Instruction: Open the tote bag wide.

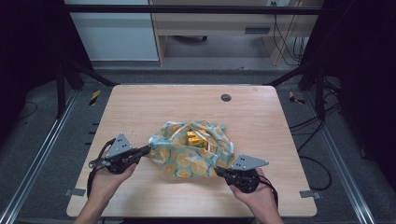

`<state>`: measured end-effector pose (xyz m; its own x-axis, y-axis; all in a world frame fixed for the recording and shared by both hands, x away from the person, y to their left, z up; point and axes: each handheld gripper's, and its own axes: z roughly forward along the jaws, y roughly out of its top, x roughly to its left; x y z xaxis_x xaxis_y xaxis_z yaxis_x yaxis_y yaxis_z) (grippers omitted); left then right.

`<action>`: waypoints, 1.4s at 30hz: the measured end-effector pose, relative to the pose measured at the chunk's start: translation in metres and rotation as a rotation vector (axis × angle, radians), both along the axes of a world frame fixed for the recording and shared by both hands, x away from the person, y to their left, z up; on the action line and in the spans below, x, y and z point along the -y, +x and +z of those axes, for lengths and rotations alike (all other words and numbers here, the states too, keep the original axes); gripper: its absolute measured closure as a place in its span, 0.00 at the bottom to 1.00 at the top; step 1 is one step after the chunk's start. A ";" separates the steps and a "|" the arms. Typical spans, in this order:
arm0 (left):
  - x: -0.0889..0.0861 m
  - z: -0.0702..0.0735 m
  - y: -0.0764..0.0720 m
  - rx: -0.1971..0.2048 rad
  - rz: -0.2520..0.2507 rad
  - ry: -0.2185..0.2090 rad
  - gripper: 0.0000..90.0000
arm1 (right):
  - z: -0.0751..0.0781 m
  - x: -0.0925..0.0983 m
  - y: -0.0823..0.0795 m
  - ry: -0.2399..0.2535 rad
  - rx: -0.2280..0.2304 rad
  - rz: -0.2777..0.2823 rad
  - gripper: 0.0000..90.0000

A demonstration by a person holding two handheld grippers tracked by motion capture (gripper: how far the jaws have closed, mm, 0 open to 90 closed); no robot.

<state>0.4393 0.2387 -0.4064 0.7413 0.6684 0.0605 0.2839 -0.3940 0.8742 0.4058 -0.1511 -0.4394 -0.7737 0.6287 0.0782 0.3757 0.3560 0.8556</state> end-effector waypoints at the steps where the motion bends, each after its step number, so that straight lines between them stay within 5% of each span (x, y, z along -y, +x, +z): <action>1: -0.001 -0.002 -0.003 -0.002 -0.004 -0.003 1.00 | -0.002 0.000 -0.001 -0.006 -0.011 0.008 0.99; 10: 0.001 -0.025 -0.018 -0.045 -0.055 0.065 1.00 | -0.011 0.000 0.000 -0.048 -0.054 0.005 0.93; 13: 0.002 -0.032 -0.020 -0.058 -0.066 0.075 1.00 | -0.004 0.000 -0.001 -0.033 -0.029 -0.012 0.79; 18: 0.006 -0.036 -0.020 -0.067 -0.083 0.092 1.00 | 0.013 0.000 0.000 -0.017 0.015 -0.034 0.72; 23: 0.007 -0.041 -0.020 -0.064 -0.094 0.150 1.00 | 0.034 -0.011 0.026 -0.034 0.065 -0.048 0.64; 30: 0.001 -0.046 -0.018 -0.081 -0.092 0.162 1.00 | 0.030 -0.030 0.057 -0.104 0.046 -0.068 0.58; 32: 0.000 -0.048 -0.017 -0.088 -0.090 0.168 1.00 | 0.024 -0.033 0.062 -0.125 0.024 -0.064 0.59; 34: -0.001 -0.050 -0.015 -0.096 -0.091 0.173 1.00 | 0.016 -0.033 0.063 -0.161 0.001 -0.059 0.76; 35: -0.001 -0.052 -0.015 -0.102 -0.093 0.175 1.00 | 0.016 -0.033 0.063 -0.161 0.001 -0.059 0.76; 37: -0.002 -0.054 -0.013 -0.111 -0.086 0.188 1.00 | 0.009 -0.030 0.058 -0.189 -0.019 -0.029 0.98; 42: -0.006 -0.060 -0.010 -0.142 -0.059 0.208 1.00 | 0.005 -0.023 0.045 -0.196 -0.039 0.028 1.00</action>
<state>0.4296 0.2451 -0.4661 0.7898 0.6076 0.0841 0.3693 -0.5806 0.7256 0.4506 -0.1279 -0.4348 -0.7899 0.6130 -0.0135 0.3946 0.5250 0.7541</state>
